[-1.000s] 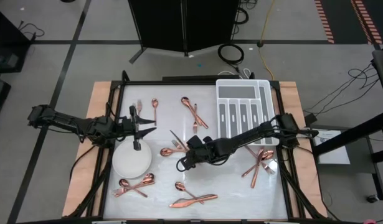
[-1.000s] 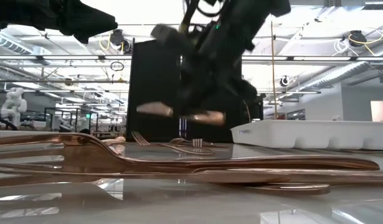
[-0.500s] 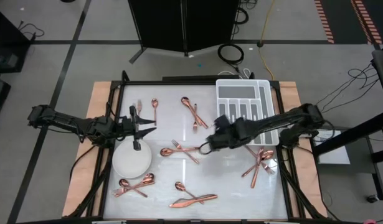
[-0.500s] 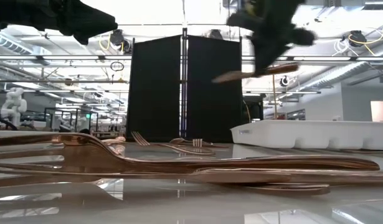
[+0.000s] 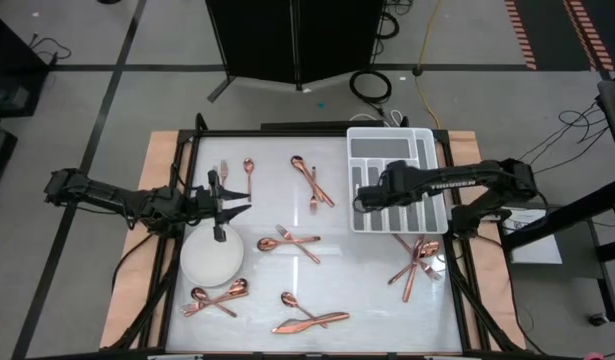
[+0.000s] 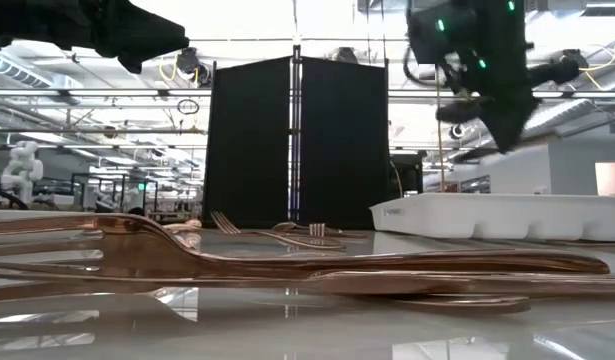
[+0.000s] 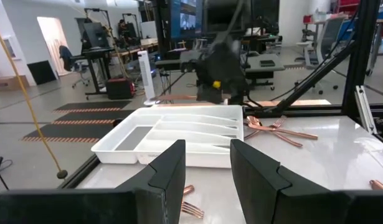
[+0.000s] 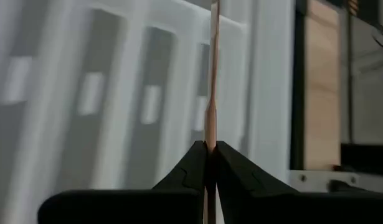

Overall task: Sort silverware
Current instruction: Put the bronze knife into the silverware tray

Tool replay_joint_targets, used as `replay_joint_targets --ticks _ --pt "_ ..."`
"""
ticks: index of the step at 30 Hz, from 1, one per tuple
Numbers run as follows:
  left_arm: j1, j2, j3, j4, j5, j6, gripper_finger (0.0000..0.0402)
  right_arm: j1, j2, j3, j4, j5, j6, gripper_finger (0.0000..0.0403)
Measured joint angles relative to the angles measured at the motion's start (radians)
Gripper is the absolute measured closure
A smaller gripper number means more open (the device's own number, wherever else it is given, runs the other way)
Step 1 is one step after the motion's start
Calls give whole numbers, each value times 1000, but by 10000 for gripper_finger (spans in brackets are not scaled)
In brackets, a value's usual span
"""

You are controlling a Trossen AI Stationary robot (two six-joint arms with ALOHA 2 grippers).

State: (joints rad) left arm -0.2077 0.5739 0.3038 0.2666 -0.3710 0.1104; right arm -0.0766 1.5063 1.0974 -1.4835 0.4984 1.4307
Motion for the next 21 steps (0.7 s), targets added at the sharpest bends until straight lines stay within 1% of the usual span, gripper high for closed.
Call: replay_joint_targets --ticks 2,5,7,10,21 --pt "0 0 0 0 0 0 274 -32 -27 -63 40 -1 -5 387" --pt "0 0 0 0 0 0 274 -68 -65 -154 135 -29 -31 387" --pt "0 0 0 0 0 0 274 -84 -90 -209 215 -53 -65 387" --pt "0 0 0 -1 0 0 274 -96 -106 -272 308 -61 -90 387" --pt "0 0 0 -24 0 0 274 -112 -108 -385 385 -119 -55 387"
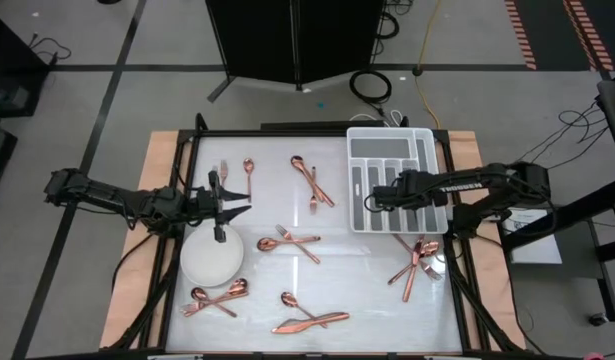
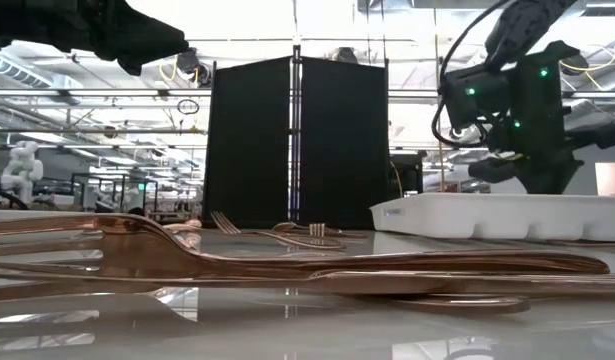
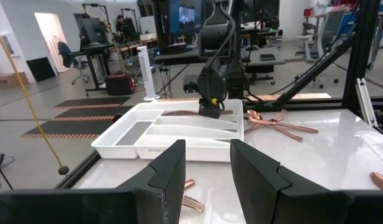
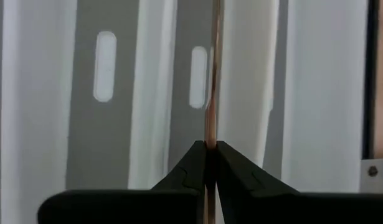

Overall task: Sort silverware
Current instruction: Put the bronze knife into the silverware tray

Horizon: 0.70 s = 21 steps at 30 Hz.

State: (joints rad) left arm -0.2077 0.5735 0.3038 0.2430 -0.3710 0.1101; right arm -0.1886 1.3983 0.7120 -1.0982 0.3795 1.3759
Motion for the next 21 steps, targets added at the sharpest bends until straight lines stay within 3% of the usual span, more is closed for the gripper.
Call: replay_joint_targets --ticks 14,21 --pt "0 0 0 1 0 0 274 40 0 -5 25 -74 17 386" --pt "0 0 0 1 0 0 274 40 0 -5 25 -68 6 351"
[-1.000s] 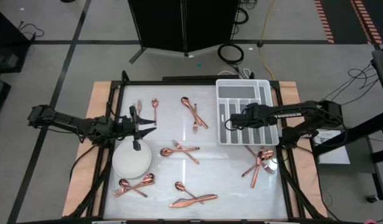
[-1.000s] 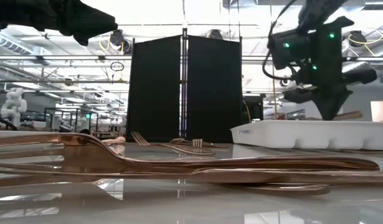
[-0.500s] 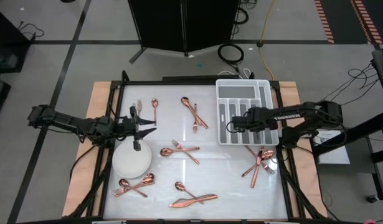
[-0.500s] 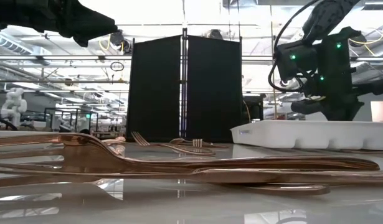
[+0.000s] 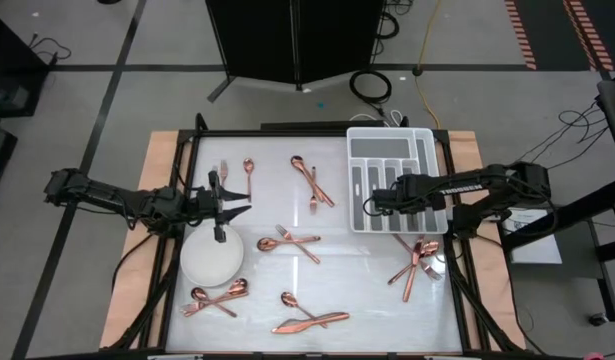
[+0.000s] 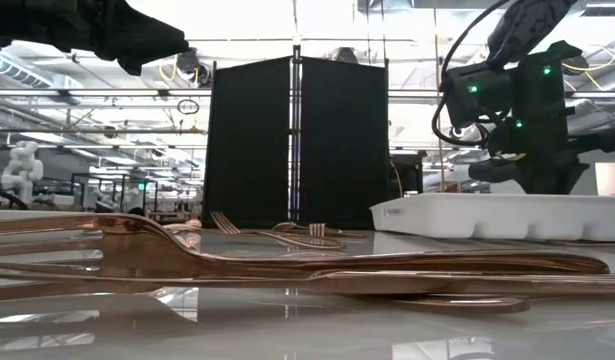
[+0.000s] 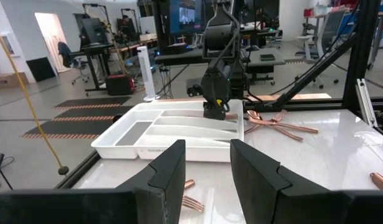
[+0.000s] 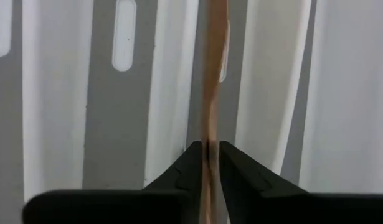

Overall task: Sort silverware
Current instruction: Put the bronze knife into the silverware tray

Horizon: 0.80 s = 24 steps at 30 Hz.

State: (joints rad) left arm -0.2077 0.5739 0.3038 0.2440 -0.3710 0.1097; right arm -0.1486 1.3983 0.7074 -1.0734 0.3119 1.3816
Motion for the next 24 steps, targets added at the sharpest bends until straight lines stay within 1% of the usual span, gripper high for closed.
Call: replay_joint_targets --ticks 7,16,20,24 --pt "0 0 0 0 0 0 274 0 0 0 -3 0 -12 316" --pt "0 0 0 0 0 0 274 0 0 6 -50 3 11 310" --pt "0 0 0 0 0 0 274 0 0 58 -120 19 8 310" --pt "0 0 0 0 0 0 274 0 0 142 -188 40 -4 309"
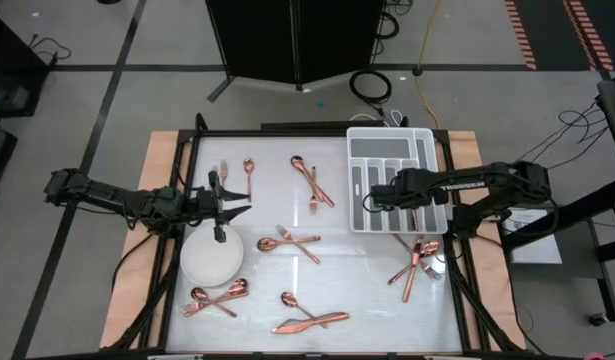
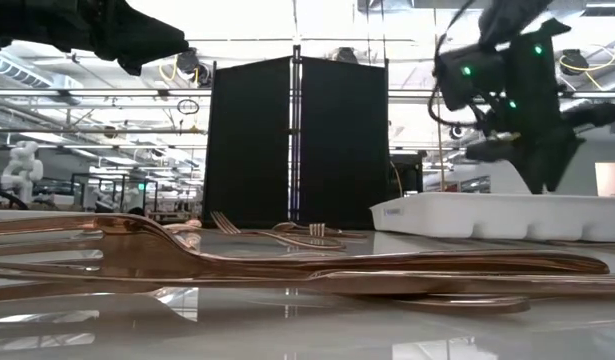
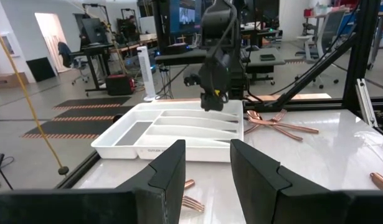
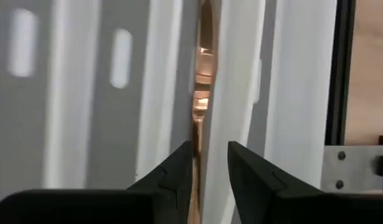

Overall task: Sort silverware
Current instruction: Put the bronze knife into the silverware tray

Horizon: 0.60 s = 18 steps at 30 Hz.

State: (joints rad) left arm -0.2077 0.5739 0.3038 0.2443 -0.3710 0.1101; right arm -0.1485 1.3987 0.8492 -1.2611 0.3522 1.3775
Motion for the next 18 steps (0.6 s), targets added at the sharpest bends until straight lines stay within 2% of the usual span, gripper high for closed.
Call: replay_joint_targets --ticks 8,14,18 --pt "0 0 0 -5 0 0 274 76 0 163 -3 -65 -30 309" --pt "0 0 -1 -57 0 -41 274 235 0 250 46 -69 54 309" --pt "1 0 -1 27 -7 -53 274 333 0 254 124 -69 144 309"
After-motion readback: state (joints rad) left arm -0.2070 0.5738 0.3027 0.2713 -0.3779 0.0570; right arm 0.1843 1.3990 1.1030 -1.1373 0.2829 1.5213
